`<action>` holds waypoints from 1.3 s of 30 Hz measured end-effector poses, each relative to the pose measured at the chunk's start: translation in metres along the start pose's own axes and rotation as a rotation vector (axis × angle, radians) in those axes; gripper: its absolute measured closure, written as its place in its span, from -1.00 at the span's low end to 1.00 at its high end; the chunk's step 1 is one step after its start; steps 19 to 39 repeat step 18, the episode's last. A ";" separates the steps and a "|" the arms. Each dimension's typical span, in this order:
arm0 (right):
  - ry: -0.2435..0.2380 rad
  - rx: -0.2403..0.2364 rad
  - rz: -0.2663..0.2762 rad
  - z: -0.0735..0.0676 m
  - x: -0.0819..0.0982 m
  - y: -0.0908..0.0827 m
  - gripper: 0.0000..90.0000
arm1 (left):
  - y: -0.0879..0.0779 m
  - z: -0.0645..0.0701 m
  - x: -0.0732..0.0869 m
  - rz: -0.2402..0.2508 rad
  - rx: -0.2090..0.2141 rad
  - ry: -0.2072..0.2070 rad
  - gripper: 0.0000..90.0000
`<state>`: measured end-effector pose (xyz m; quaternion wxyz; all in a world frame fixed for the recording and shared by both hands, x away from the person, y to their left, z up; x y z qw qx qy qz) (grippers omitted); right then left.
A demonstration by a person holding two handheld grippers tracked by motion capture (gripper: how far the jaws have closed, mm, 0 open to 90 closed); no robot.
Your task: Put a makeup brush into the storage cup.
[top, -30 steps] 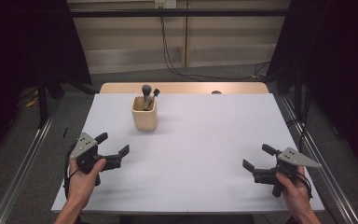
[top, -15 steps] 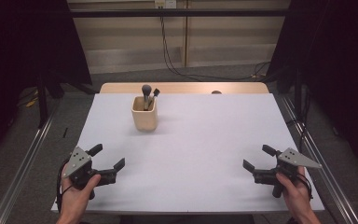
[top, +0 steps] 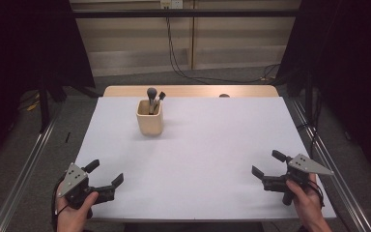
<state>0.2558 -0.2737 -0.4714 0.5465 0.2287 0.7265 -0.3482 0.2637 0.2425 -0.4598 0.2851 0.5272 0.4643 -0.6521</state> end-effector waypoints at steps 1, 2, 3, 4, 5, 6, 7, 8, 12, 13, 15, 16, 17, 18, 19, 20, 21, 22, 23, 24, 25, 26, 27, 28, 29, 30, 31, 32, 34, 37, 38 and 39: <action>-0.002 -0.002 -0.003 0.000 0.000 0.000 -1.00 | -0.001 -0.001 0.000 0.007 -0.007 -0.001 -0.94; -0.003 -0.005 -0.004 -0.001 0.000 0.000 -1.00 | -0.002 -0.002 0.000 0.012 -0.012 -0.004 -0.94; -0.004 -0.006 -0.005 -0.001 0.000 -0.001 -1.00 | -0.004 -0.003 0.000 0.013 -0.012 0.001 -0.94; -0.004 -0.007 -0.002 -0.002 0.000 -0.001 -1.00 | -0.005 -0.003 0.000 0.020 -0.016 0.003 -0.94; -0.004 -0.009 -0.002 -0.002 0.000 -0.001 -1.00 | -0.006 -0.004 -0.001 0.024 -0.018 0.003 -0.94; -0.006 -0.010 -0.004 -0.002 0.001 -0.001 -1.00 | -0.007 -0.004 -0.001 0.027 -0.025 -0.005 -0.94; -0.005 -0.010 -0.008 -0.003 0.001 -0.001 -1.00 | -0.008 -0.004 -0.001 0.030 -0.028 -0.015 -0.95; -0.006 -0.009 -0.006 -0.003 0.001 -0.001 -1.00 | -0.008 -0.003 -0.001 0.029 -0.026 -0.012 -0.94; -0.010 -0.009 -0.008 -0.002 0.001 -0.002 -1.00 | -0.008 -0.003 -0.001 0.027 -0.025 -0.009 -0.94; -0.005 -0.009 -0.008 -0.002 0.001 -0.001 -1.00 | -0.008 -0.003 -0.001 0.027 -0.025 -0.012 -0.95; -0.004 -0.009 -0.011 -0.002 0.002 0.000 -1.00 | -0.008 -0.005 -0.001 0.028 -0.028 -0.010 -0.94; -0.006 -0.014 -0.016 -0.002 0.002 0.000 -1.00 | -0.008 -0.005 -0.001 0.027 -0.030 -0.011 -0.94; -0.005 -0.014 -0.015 -0.002 0.002 0.000 -1.00 | -0.008 -0.006 -0.001 0.024 -0.033 -0.010 -0.95; -0.005 -0.015 -0.014 -0.002 0.002 0.000 -1.00 | -0.007 -0.005 0.000 0.023 -0.033 -0.013 -0.94; -0.005 -0.015 -0.014 -0.002 0.002 0.000 -1.00 | -0.007 -0.005 0.000 0.023 -0.033 -0.013 -0.94; -0.005 -0.015 -0.014 -0.002 0.002 0.000 -1.00 | -0.007 -0.005 0.000 0.023 -0.033 -0.013 -0.94; -0.005 -0.015 -0.014 -0.002 0.002 0.000 -1.00 | -0.007 -0.005 0.000 0.023 -0.033 -0.013 -0.94; -0.005 -0.015 -0.014 -0.002 0.002 0.000 -1.00 | -0.007 -0.005 0.000 0.023 -0.033 -0.013 -0.94; -0.005 -0.015 -0.014 -0.002 0.002 0.000 -1.00 | -0.007 -0.005 0.000 0.023 -0.033 -0.013 -0.94; -0.005 -0.015 -0.014 -0.002 0.002 0.000 -1.00 | -0.007 -0.005 0.000 0.023 -0.033 -0.013 -0.94; -0.005 -0.015 -0.014 -0.002 0.002 0.000 -1.00 | -0.007 -0.005 0.000 0.023 -0.033 -0.013 -0.94; -0.005 -0.015 -0.014 -0.002 0.002 0.000 -1.00 | -0.007 -0.005 0.000 0.023 -0.033 -0.013 -0.94; -0.005 -0.015 -0.014 -0.002 0.002 0.000 -1.00 | -0.007 -0.005 0.000 0.023 -0.033 -0.013 -0.94; -0.005 -0.015 -0.014 -0.002 0.002 0.000 -1.00 | -0.007 -0.005 0.000 0.023 -0.033 -0.013 -0.94; -0.005 -0.015 -0.014 -0.002 0.002 0.000 -1.00 | -0.007 -0.005 0.000 0.023 -0.033 -0.013 -0.94; -0.005 -0.015 -0.014 -0.002 0.002 0.000 -1.00 | -0.007 -0.005 0.000 0.023 -0.033 -0.013 -0.94; -0.005 -0.015 -0.014 -0.002 0.002 0.000 -1.00 | -0.007 -0.005 0.000 0.023 -0.033 -0.013 -0.94; -0.005 -0.015 -0.014 -0.002 0.002 0.000 -1.00 | -0.007 -0.005 0.000 0.023 -0.033 -0.013 -0.94; -0.005 -0.015 -0.014 -0.002 0.002 0.000 -1.00 | -0.007 -0.005 0.000 0.023 -0.033 -0.013 -0.94; -0.005 -0.015 -0.014 -0.002 0.002 0.000 -1.00 | -0.007 -0.005 0.000 0.023 -0.033 -0.013 -0.94; -0.005 -0.015 -0.014 -0.002 0.002 0.000 -1.00 | -0.007 -0.005 0.000 0.023 -0.033 -0.013 -0.94; -0.005 -0.015 -0.014 -0.002 0.002 0.000 -1.00 | -0.007 -0.005 0.000 0.023 -0.033 -0.013 -0.94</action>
Point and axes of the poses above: each handheld gripper's, and its own axes: y roughly forward along the jaws, x roughly out of its underside, z roughly to its right, the point moved 5 cm from there along y, roughly forward along the jaws, and after that the axes turned 10 degrees about -x, right-handed, at the moved point
